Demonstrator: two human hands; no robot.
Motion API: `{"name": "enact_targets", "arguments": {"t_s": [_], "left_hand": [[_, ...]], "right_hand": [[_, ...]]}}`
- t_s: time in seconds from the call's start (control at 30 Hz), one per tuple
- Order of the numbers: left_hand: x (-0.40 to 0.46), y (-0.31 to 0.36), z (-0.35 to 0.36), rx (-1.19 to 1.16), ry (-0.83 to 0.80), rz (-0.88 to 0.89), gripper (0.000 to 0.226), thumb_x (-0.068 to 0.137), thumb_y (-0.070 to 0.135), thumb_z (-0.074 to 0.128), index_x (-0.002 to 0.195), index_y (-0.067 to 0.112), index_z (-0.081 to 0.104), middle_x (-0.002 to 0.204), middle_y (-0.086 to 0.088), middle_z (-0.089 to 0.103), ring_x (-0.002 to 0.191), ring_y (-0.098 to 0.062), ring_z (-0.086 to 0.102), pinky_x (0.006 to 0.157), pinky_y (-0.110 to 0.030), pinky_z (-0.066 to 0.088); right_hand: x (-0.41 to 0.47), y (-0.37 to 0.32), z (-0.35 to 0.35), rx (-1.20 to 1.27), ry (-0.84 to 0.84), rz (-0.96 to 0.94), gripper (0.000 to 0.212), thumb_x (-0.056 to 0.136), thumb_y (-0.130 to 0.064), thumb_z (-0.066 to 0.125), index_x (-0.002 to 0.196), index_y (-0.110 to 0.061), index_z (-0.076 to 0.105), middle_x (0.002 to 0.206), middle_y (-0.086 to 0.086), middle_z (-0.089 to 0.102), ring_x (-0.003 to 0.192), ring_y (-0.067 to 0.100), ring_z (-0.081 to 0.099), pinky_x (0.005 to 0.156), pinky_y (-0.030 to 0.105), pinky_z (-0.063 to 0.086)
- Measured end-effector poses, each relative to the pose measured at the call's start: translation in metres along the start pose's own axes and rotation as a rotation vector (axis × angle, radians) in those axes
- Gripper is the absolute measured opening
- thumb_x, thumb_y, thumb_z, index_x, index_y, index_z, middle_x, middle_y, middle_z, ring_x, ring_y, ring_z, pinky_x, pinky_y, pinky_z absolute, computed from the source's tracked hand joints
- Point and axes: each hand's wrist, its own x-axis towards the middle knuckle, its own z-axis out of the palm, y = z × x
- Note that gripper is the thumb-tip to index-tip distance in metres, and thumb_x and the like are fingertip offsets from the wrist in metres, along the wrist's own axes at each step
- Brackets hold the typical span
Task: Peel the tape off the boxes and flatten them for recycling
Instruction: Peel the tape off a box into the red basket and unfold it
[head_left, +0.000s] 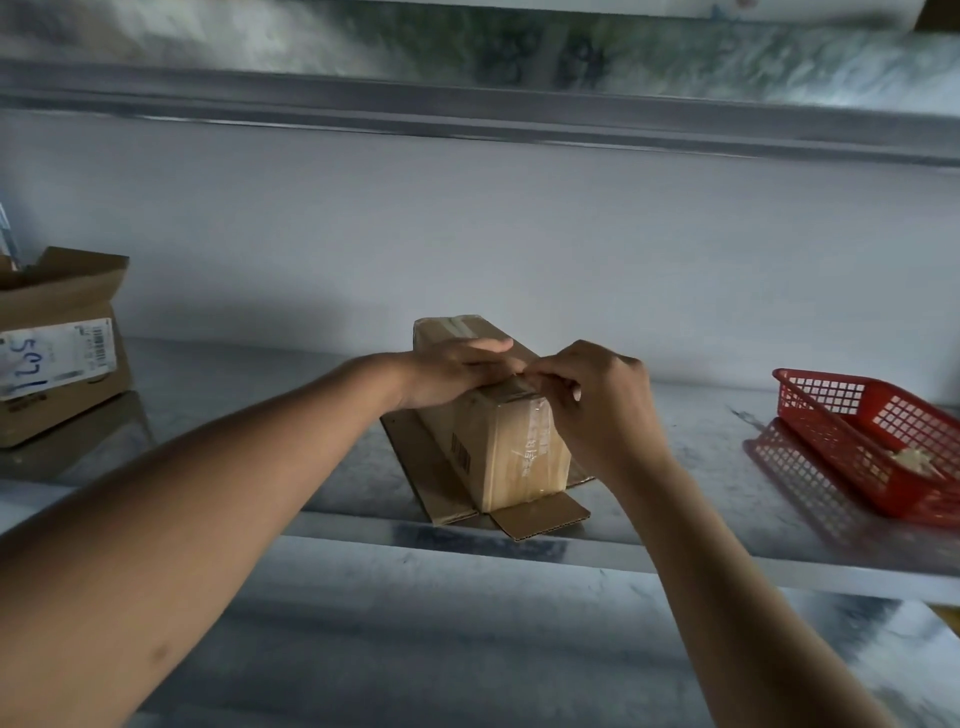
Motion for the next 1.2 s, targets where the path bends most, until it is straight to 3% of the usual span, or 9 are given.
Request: {"name": "enact_targets", "arguments": {"t_s": [0.1,0.27,0.33,0.4,0.5,0.63,0.8,1.0,1.2], "left_hand": [[0.001,-0.002,-0.001,-0.012,-0.015,-0.004,0.096,0.079,0.084,0.050,0.161,0.039,0.029,0.168,0.012,0.028,0.155,-0.012,0.021,0.128,-0.044,0.016],[0.000,0.001,0.002,0.009,0.001,0.008,0.106,0.072,0.088,0.050,0.161,0.034,0.032,0.167,0.012,0.029,0.154,-0.011,0.023,0.129,-0.042,0.016],[-0.001,0.003,0.002,0.015,0.001,0.013,0.080,0.081,0.078,0.051,0.154,0.047,0.038,0.166,0.014,0.029,0.154,-0.010,0.022,0.129,-0.041,0.014],[-0.003,0.004,0.002,0.028,0.007,0.030,0.031,0.094,0.067,0.050,0.122,0.081,0.047,0.161,0.024,0.025,0.150,-0.003,0.017,0.127,-0.037,0.010],[-0.008,0.008,0.002,0.049,-0.044,0.051,0.027,0.098,0.066,0.050,0.094,0.093,0.044,0.154,0.033,0.022,0.144,0.001,0.014,0.119,-0.031,0.010],[-0.012,0.017,0.002,0.082,-0.065,0.045,0.023,0.096,0.068,0.053,0.096,0.090,0.047,0.167,0.020,0.020,0.155,-0.010,0.016,0.125,-0.037,0.013],[-0.015,0.030,0.005,0.138,-0.034,0.017,0.032,0.102,0.060,0.048,0.133,0.062,0.057,0.166,0.019,0.025,0.153,-0.011,0.021,0.113,-0.029,0.019],[-0.016,0.037,0.013,0.173,0.011,-0.032,0.023,0.098,0.071,0.045,0.118,0.079,0.052,0.166,0.020,0.021,0.154,-0.015,0.020,0.123,-0.041,0.019],[-0.006,0.028,0.019,0.304,0.003,0.111,0.078,0.070,0.099,0.043,0.142,0.070,0.038,0.165,0.016,0.022,0.156,-0.017,0.013,0.125,-0.055,0.020]], "right_hand": [[-0.001,-0.002,-0.007,-0.023,-0.147,-0.024,0.027,0.095,0.000,0.062,0.101,-0.018,0.082,0.092,-0.001,0.073,0.079,0.013,0.065,0.070,0.024,0.048],[-0.001,0.000,-0.017,0.030,-0.295,0.039,0.017,0.094,-0.023,0.075,0.111,-0.025,0.078,0.098,-0.010,0.060,0.092,0.002,0.054,0.075,0.005,0.038],[-0.003,0.005,-0.016,0.050,-0.232,0.085,0.031,0.087,-0.017,0.082,0.116,-0.025,0.078,0.107,-0.007,0.057,0.089,0.001,0.052,0.076,0.000,0.036],[-0.002,0.009,-0.016,0.097,-0.125,0.149,0.025,0.086,-0.015,0.083,0.108,-0.028,0.082,0.113,-0.003,0.054,0.088,0.003,0.057,0.075,0.001,0.040],[0.001,0.013,-0.020,0.133,-0.112,0.193,0.015,0.089,-0.018,0.080,0.098,-0.029,0.082,0.112,-0.007,0.062,0.089,0.007,0.066,0.077,0.011,0.050],[-0.002,0.009,-0.019,0.171,-0.173,0.195,0.011,0.094,-0.020,0.073,0.100,-0.027,0.079,0.099,-0.015,0.075,0.095,0.004,0.070,0.087,0.034,0.059],[-0.005,0.013,-0.022,0.199,-0.206,0.141,0.019,0.080,-0.033,0.087,0.096,-0.028,0.077,0.092,-0.018,0.076,0.093,-0.002,0.070,0.085,0.025,0.056],[-0.005,0.020,-0.021,0.322,0.064,0.253,0.015,0.087,-0.014,0.080,0.082,-0.024,0.071,0.078,-0.021,0.073,0.077,-0.002,0.071,0.068,0.016,0.055],[-0.008,0.032,-0.031,0.589,0.166,0.492,0.027,0.084,-0.012,0.078,0.102,-0.030,0.069,0.090,-0.008,0.078,0.079,0.013,0.077,0.077,0.047,0.064]]}}
